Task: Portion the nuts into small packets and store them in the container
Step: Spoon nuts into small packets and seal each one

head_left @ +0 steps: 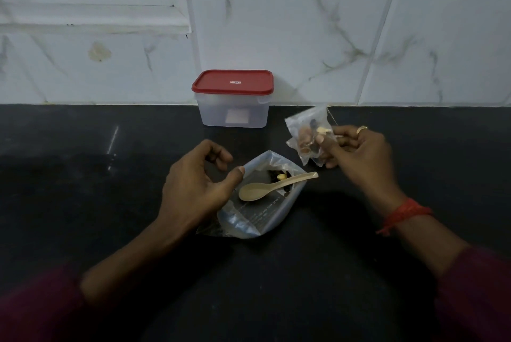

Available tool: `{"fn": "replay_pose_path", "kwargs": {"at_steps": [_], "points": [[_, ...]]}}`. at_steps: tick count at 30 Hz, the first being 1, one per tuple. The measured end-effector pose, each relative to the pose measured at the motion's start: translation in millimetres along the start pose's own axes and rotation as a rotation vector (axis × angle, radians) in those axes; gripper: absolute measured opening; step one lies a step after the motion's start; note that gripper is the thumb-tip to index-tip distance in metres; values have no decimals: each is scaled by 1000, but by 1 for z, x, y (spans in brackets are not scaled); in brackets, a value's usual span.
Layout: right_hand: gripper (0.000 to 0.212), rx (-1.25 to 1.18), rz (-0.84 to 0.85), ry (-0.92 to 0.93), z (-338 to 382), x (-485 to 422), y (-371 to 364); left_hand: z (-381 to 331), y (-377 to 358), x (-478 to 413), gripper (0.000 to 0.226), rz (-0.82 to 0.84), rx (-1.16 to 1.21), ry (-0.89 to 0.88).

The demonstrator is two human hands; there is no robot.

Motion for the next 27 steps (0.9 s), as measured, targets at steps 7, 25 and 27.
{"fn": "replay_pose_path", "kwargs": {"at_steps": [7, 25, 27], "points": [[33, 179, 119, -14, -17, -7, -10, 6, -2, -1, 28, 146, -299, 132], [31, 471, -15, 333, 10, -7, 3, 22, -2, -14, 19, 55, 131, 183], [26, 373, 121, 446, 24, 3, 0, 24, -2, -16, 20, 50, 139, 175]]}}
Point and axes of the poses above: each hand's wrist, its own x-axis away from the middle knuckle, its own y-axis out of the back of the hand, z = x × y, the point moved 5 cm from there along -x, towards the middle knuckle, and after that the axes turned 2 degrees about x, right-handed, at the moved point
